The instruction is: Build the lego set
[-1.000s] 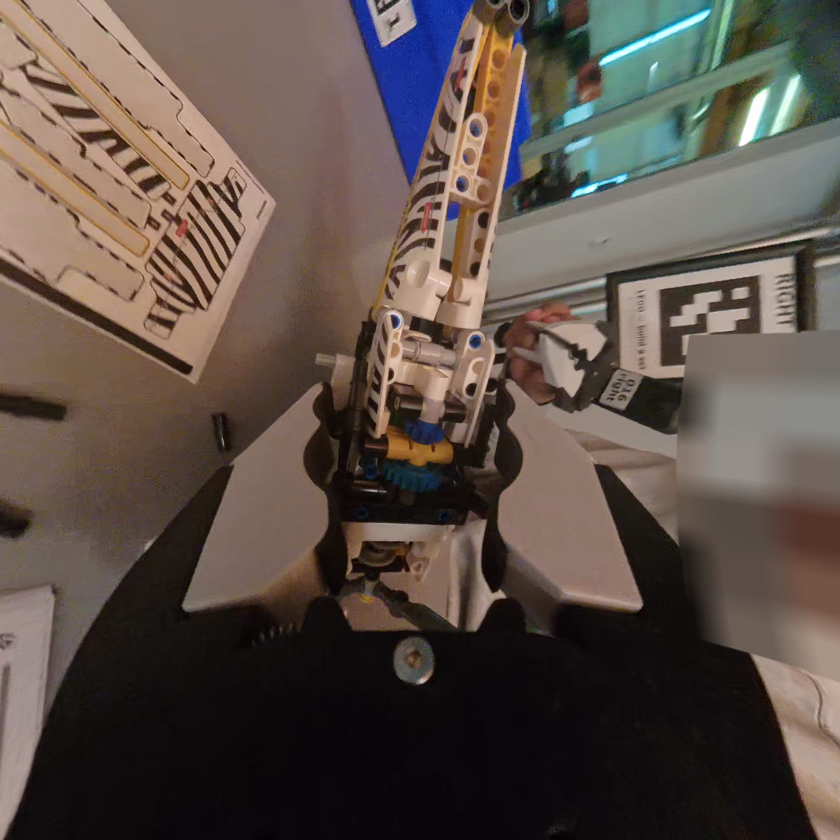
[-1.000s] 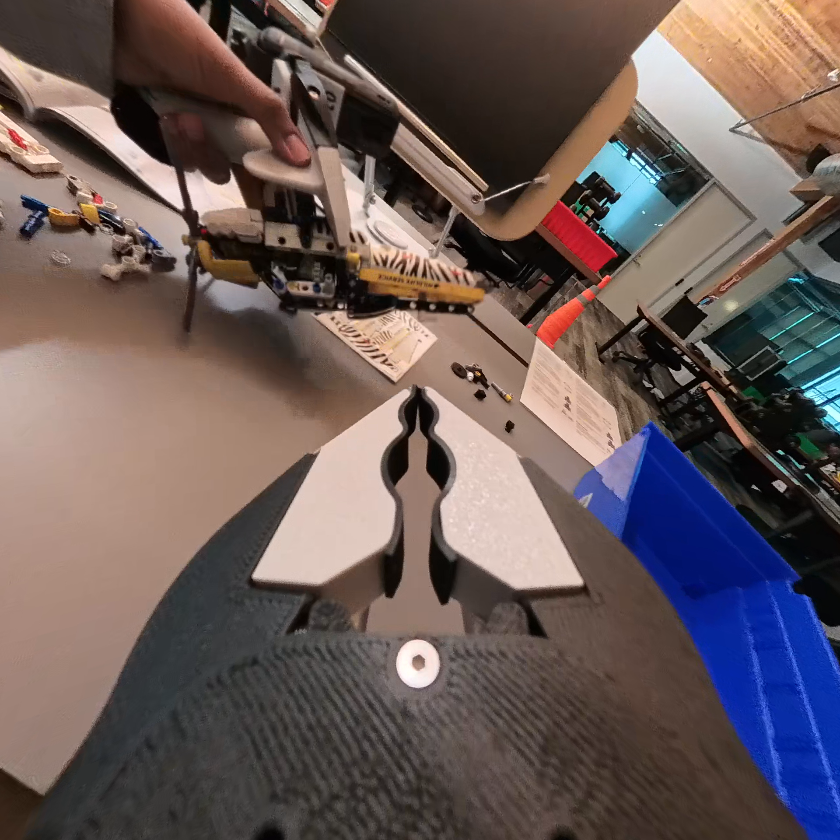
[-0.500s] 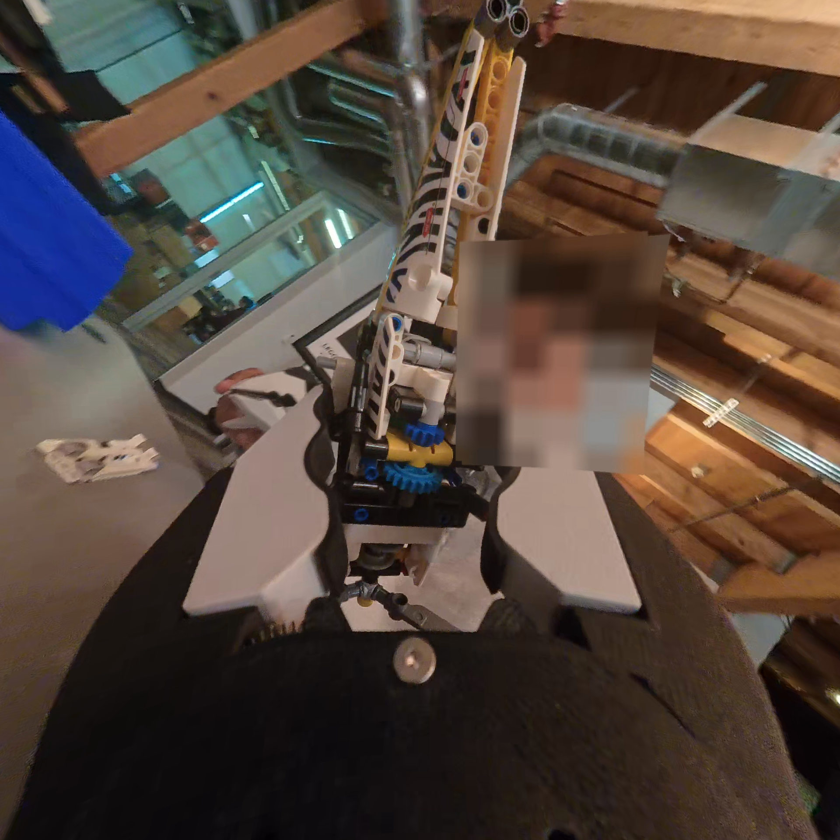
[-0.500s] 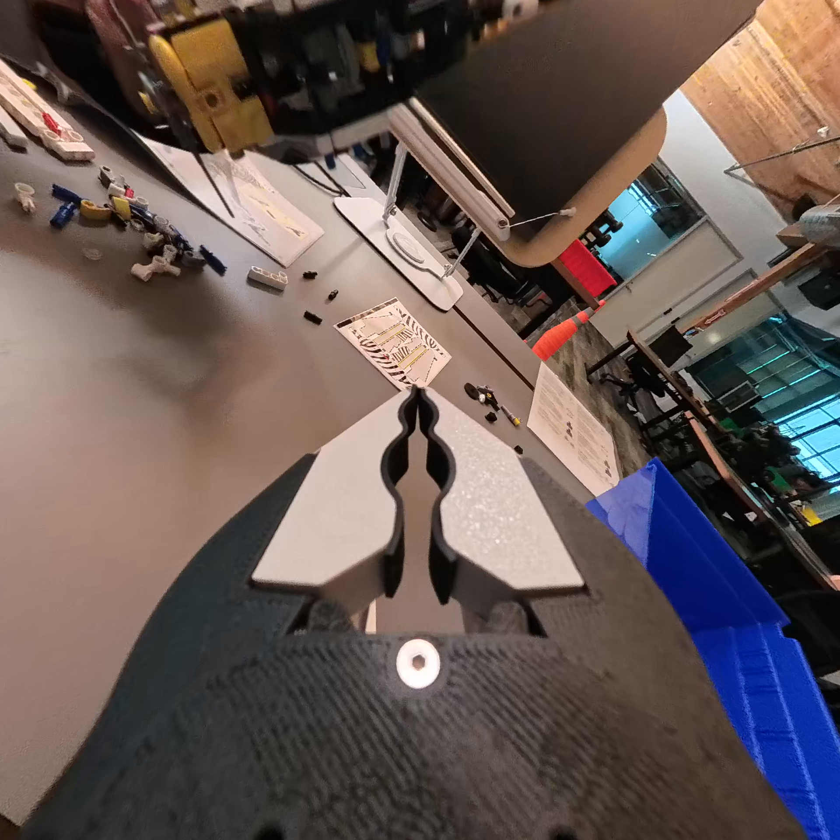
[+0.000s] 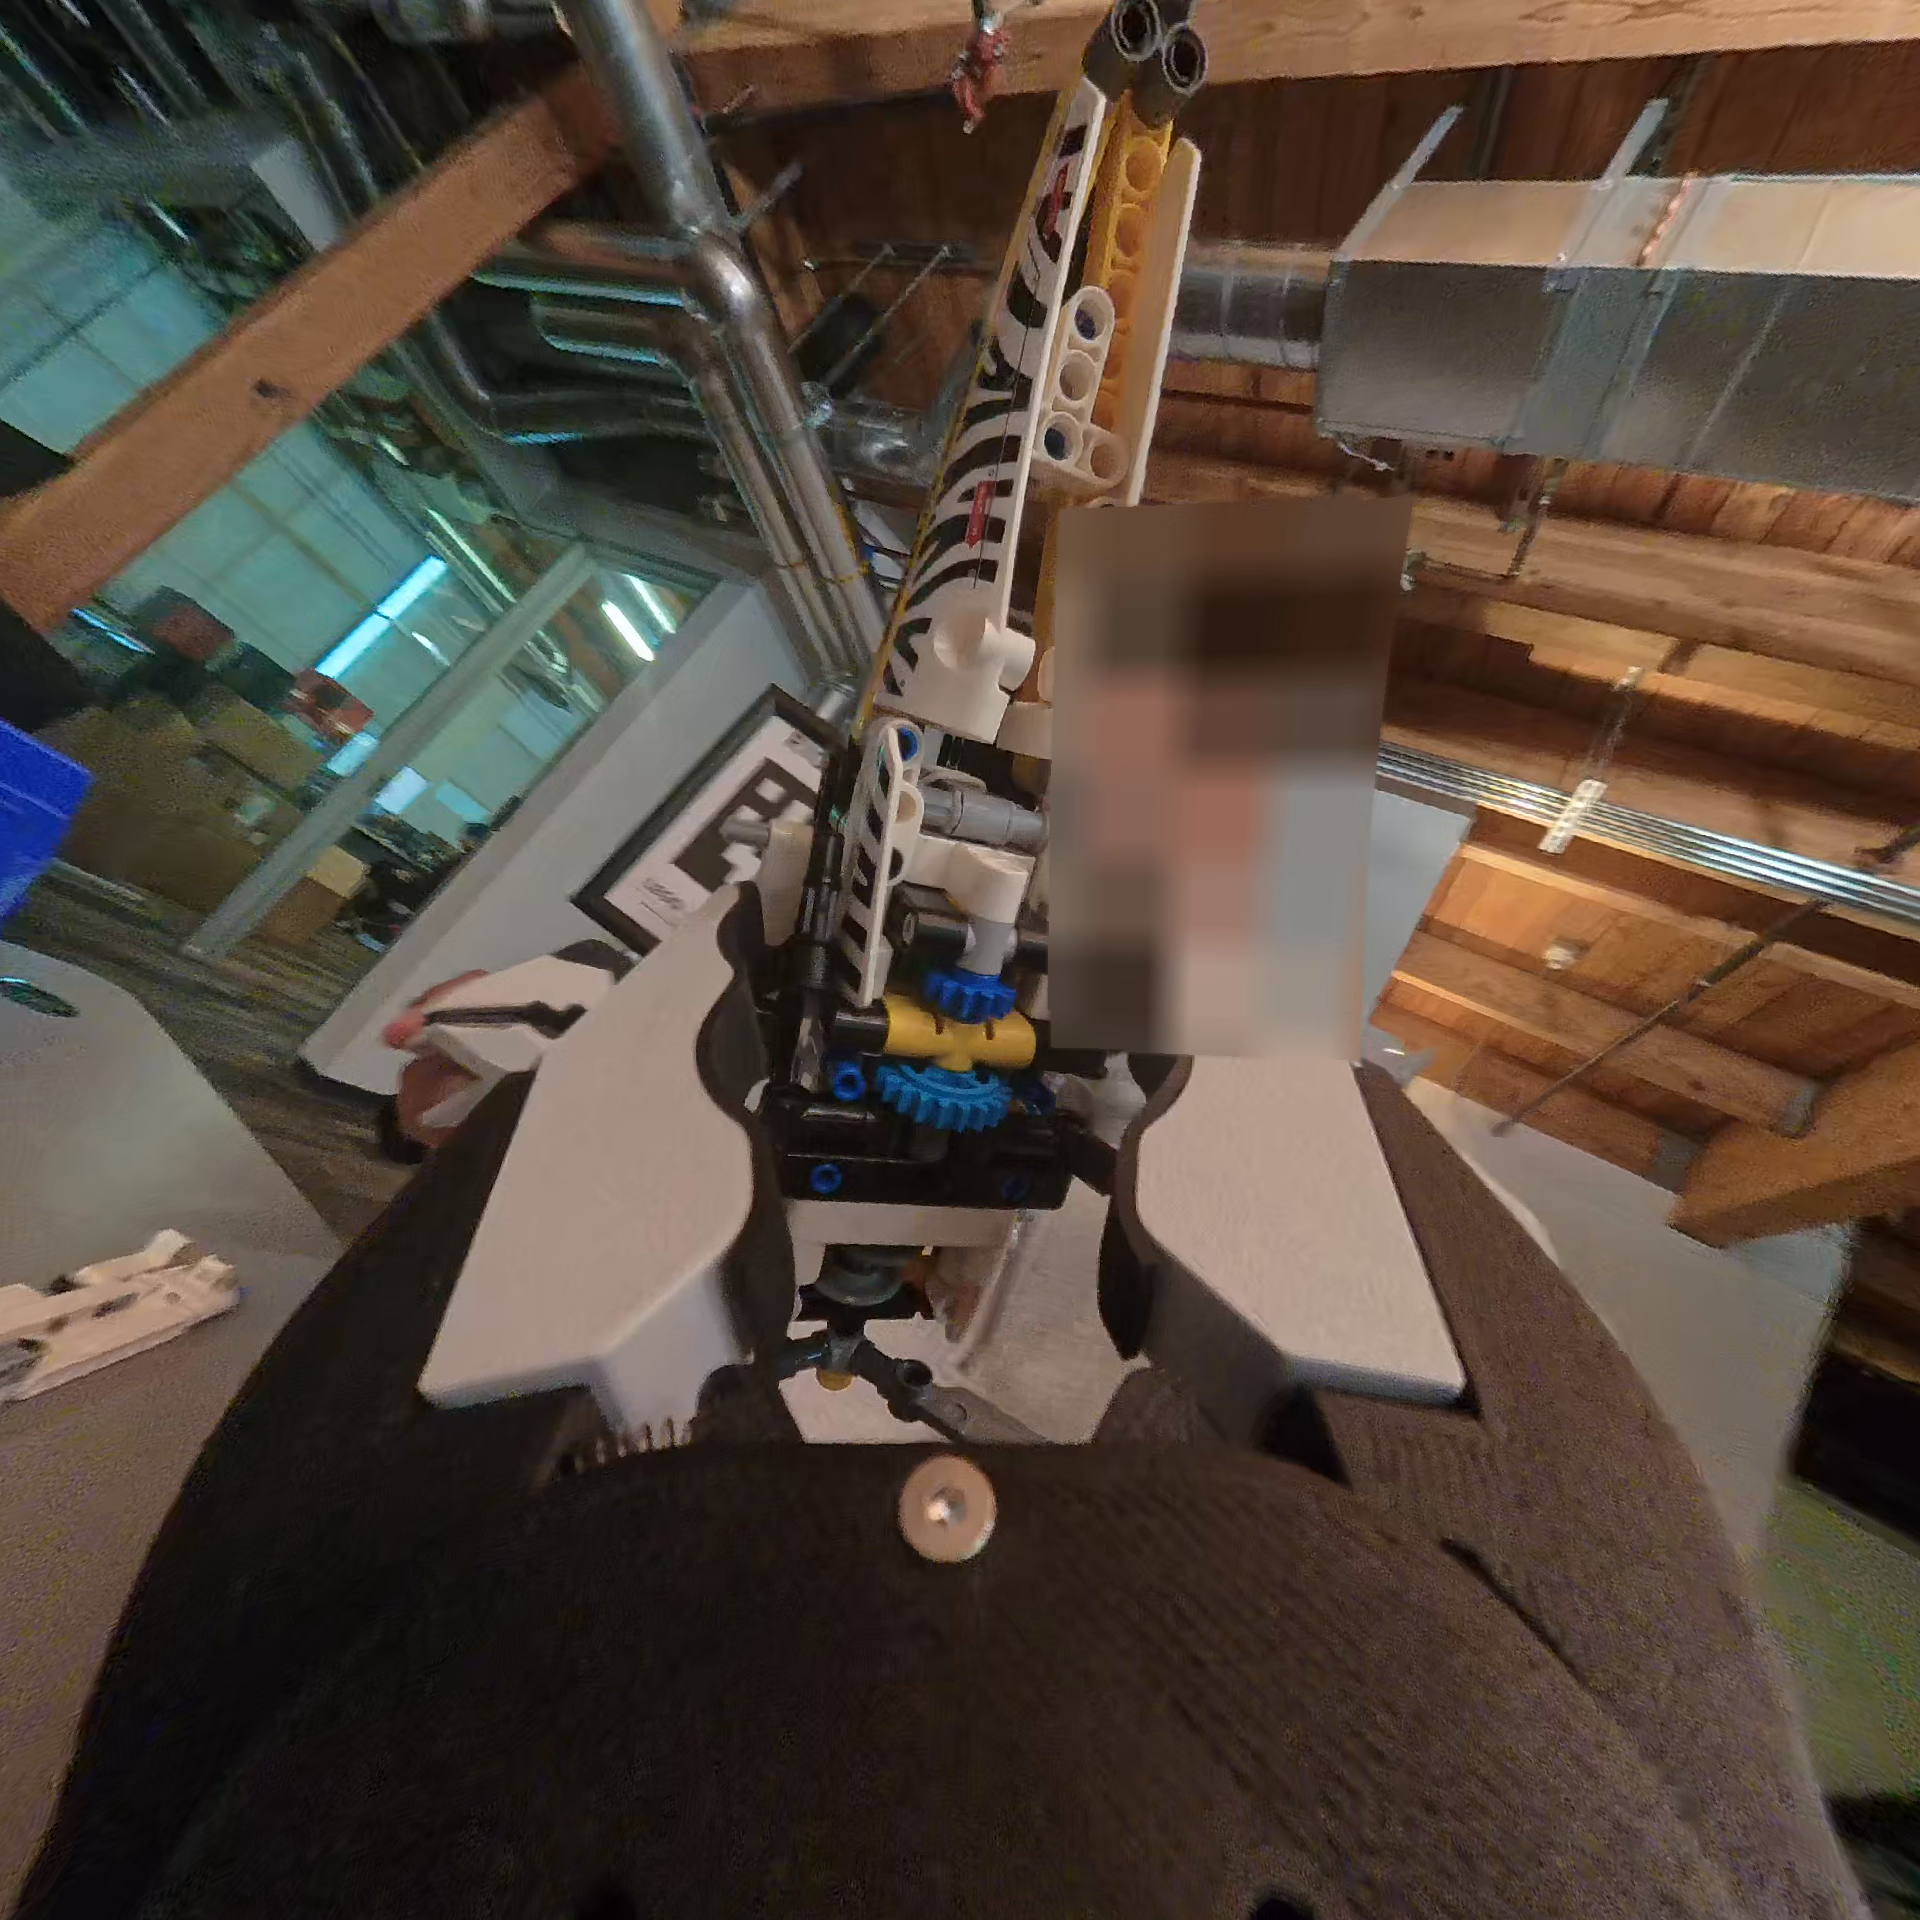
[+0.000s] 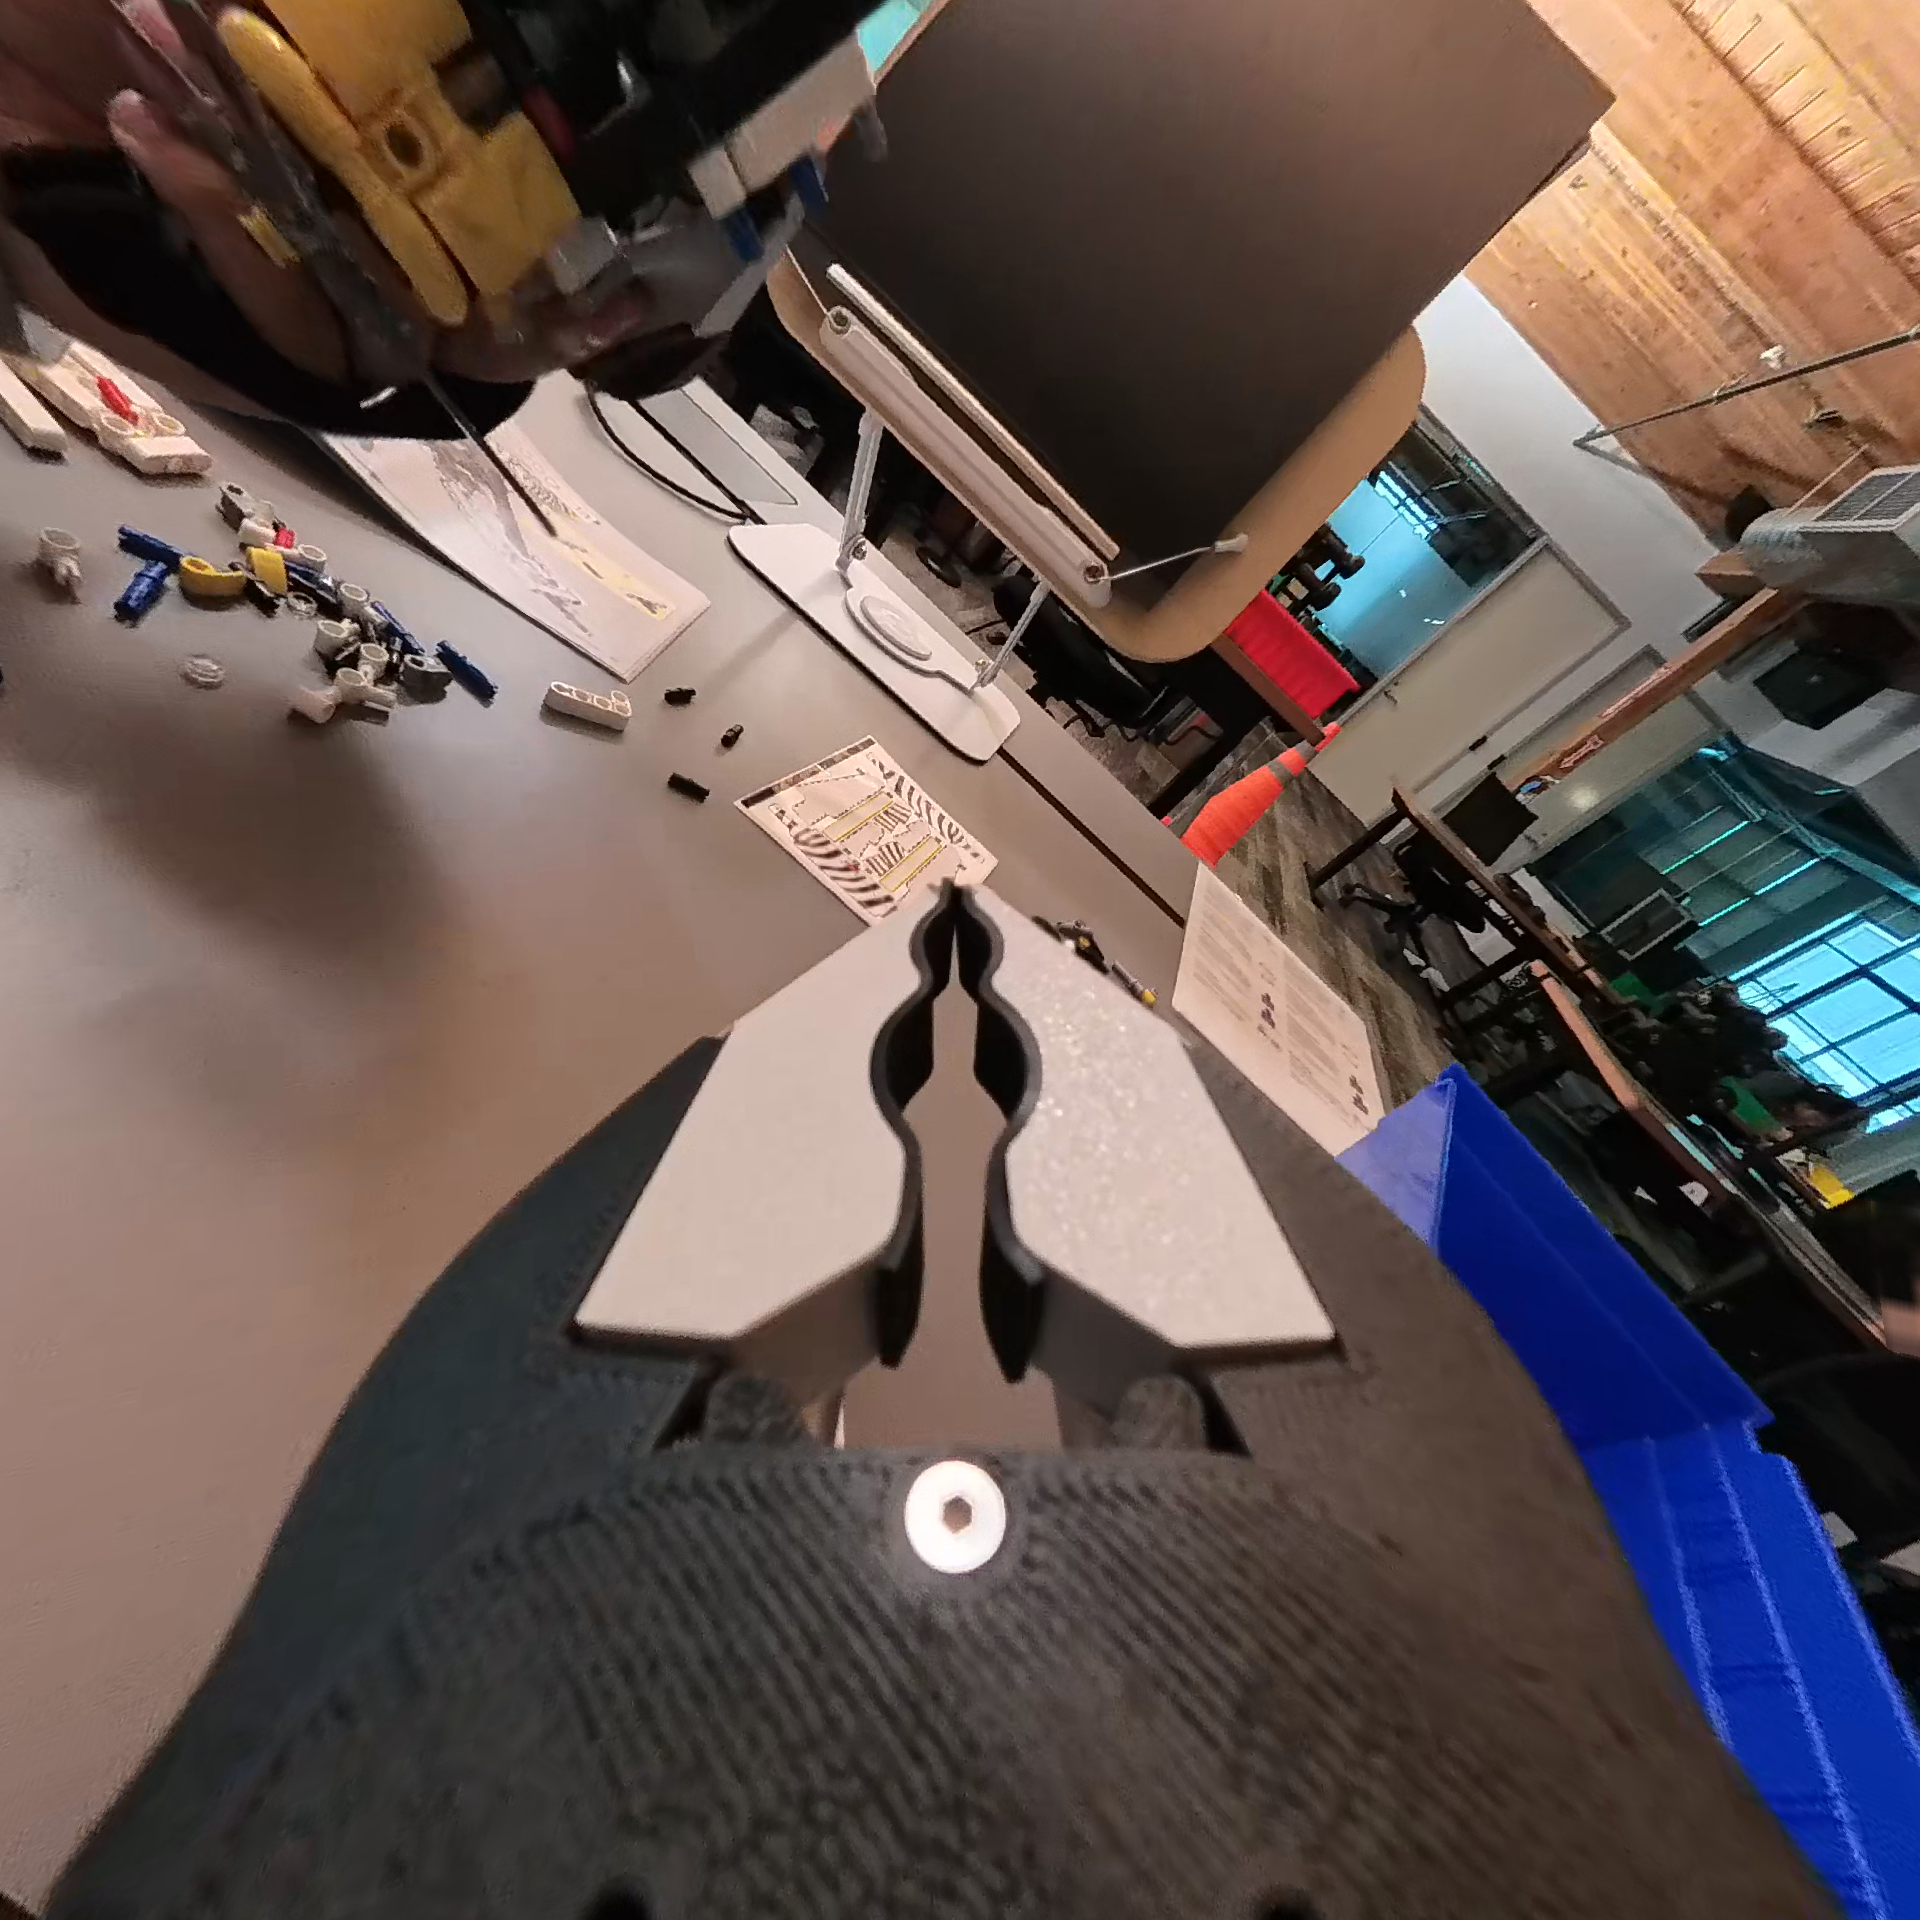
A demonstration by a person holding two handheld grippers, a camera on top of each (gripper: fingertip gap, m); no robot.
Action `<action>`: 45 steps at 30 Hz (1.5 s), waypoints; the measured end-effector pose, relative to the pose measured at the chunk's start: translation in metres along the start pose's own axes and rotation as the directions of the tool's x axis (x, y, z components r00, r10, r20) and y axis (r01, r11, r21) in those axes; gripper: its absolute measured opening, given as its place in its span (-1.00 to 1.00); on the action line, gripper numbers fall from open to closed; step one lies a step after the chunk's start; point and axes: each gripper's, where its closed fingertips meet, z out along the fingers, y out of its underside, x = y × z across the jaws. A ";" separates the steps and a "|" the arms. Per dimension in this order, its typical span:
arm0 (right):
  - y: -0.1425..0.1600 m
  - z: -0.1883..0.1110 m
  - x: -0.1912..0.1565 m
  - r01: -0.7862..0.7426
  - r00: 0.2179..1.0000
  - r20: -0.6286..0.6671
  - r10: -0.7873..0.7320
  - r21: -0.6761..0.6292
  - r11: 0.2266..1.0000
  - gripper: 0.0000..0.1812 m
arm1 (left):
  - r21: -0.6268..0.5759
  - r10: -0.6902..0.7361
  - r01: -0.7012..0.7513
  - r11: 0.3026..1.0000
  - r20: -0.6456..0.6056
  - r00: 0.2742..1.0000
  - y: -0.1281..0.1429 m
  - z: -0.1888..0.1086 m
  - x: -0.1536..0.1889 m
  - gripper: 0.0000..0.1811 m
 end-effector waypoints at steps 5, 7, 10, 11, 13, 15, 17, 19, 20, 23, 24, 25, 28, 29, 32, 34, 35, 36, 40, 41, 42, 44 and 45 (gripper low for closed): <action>-0.016 -0.002 0.000 -0.089 0.996 -0.007 0.090 0.080 0.993 -1.00 | -0.007 0.265 -0.283 0.959 0.370 0.890 -0.001 -0.004 -0.037 -0.24; -0.028 -0.002 -0.002 -0.187 0.982 0.017 0.187 0.146 0.971 -1.00 | -0.049 0.363 -0.398 0.916 0.527 0.769 0.000 -0.006 -0.051 -0.24; -0.039 -0.003 -0.005 -0.328 0.945 0.068 0.321 0.205 0.922 -1.00 | -0.082 0.417 -0.493 0.866 0.660 0.625 0.004 -0.006 -0.063 -0.24; -0.041 -0.002 -0.006 -0.372 0.928 0.091 0.361 0.208 0.904 -1.00 | -0.092 0.425 -0.512 0.854 0.689 0.587 0.006 -0.006 -0.067 -0.24; -0.041 0.001 -0.009 -0.455 0.890 0.132 0.436 0.205 0.867 -0.96 | -0.111 0.436 -0.538 0.836 0.730 0.527 0.011 -0.004 -0.073 -0.24; -0.040 0.004 -0.011 -0.509 0.860 0.151 0.487 0.202 0.837 -0.93 | -0.144 0.451 -0.550 0.823 0.753 0.479 0.017 0.000 -0.080 -0.25; -0.036 0.008 -0.012 -0.530 0.848 0.148 0.509 0.193 0.826 -0.90 | -0.191 0.470 -0.555 0.810 0.778 0.418 0.023 0.002 -0.087 -0.25; -0.033 0.010 -0.014 -0.542 0.840 0.148 0.522 0.191 0.818 -0.89 | -0.234 0.493 -0.570 0.788 0.793 0.357 0.026 0.005 -0.092 -0.25; -0.032 0.010 -0.013 -0.551 0.834 0.147 0.531 0.193 0.812 -0.89 | -0.249 0.504 -0.578 0.777 0.796 0.335 0.027 0.006 -0.093 -0.24; -0.029 0.012 -0.013 -0.586 0.810 0.154 0.565 0.200 0.785 -0.89 | -0.271 0.522 -0.593 0.758 0.798 0.302 0.032 0.011 -0.097 -0.25; -0.028 0.013 -0.014 -0.598 0.801 0.161 0.576 0.199 0.776 -0.89 | -0.277 0.525 -0.593 0.756 0.798 0.296 0.035 0.012 -0.099 -0.25; -0.027 0.013 -0.014 -0.610 0.793 0.167 0.586 0.198 0.768 -0.88 | -0.283 0.528 -0.593 0.754 0.798 0.290 0.037 0.013 -0.101 -0.25; -0.025 0.014 -0.014 -0.632 0.775 0.169 0.609 0.208 0.747 -0.88 | -0.303 0.540 -0.587 0.751 0.794 0.280 0.043 0.017 -0.106 -0.25; -0.025 0.014 -0.013 -0.636 0.772 0.167 0.613 0.215 0.742 -0.89 | -0.317 0.549 -0.587 0.745 0.791 0.271 0.044 0.018 -0.107 -0.25; -0.024 0.014 -0.011 -0.641 0.767 0.169 0.618 0.223 0.735 -0.93 | -0.349 0.571 -0.587 0.730 0.784 0.244 0.046 0.020 -0.108 -0.25; -0.024 0.014 -0.013 -0.644 0.765 0.181 0.618 0.217 0.734 -0.97 | -0.340 0.564 -0.584 0.737 0.786 0.254 0.046 0.019 -0.109 -0.25; -0.023 0.014 -0.013 -0.644 0.765 0.182 0.618 0.215 0.734 -0.97 | -0.328 0.555 -0.582 0.744 0.788 0.267 0.046 0.018 -0.110 -0.25; -0.023 0.014 -0.013 -0.644 0.765 0.183 0.617 0.213 0.735 -0.97 | -0.316 0.547 -0.578 0.752 0.790 0.279 0.046 0.017 -0.110 -0.25; -0.022 0.015 -0.015 -0.647 0.762 0.188 0.619 0.211 0.732 -0.97 | -0.306 0.542 -0.571 0.761 0.785 0.301 0.047 0.017 -0.111 -0.25; -0.021 0.016 -0.015 -0.649 0.761 0.191 0.620 0.209 0.732 -0.97 | -0.310 0.544 -0.571 0.760 0.783 0.300 0.048 0.018 -0.112 -0.25; -0.021 0.016 -0.015 -0.650 0.760 0.191 0.621 0.208 0.731 -0.96 | -0.316 0.549 -0.571 0.757 0.782 0.295 0.048 0.018 -0.112 -0.25; -0.021 0.015 -0.015 -0.646 0.763 0.192 0.617 0.207 0.734 -0.97 | -0.319 0.552 -0.572 0.756 0.781 0.294 0.048 0.018 -0.112 -0.25; -0.021 0.015 -0.015 -0.644 0.765 0.191 0.615 0.203 0.738 -0.97 | -0.325 0.553 -0.572 0.753 0.783 0.284 0.048 0.018 -0.112 -0.25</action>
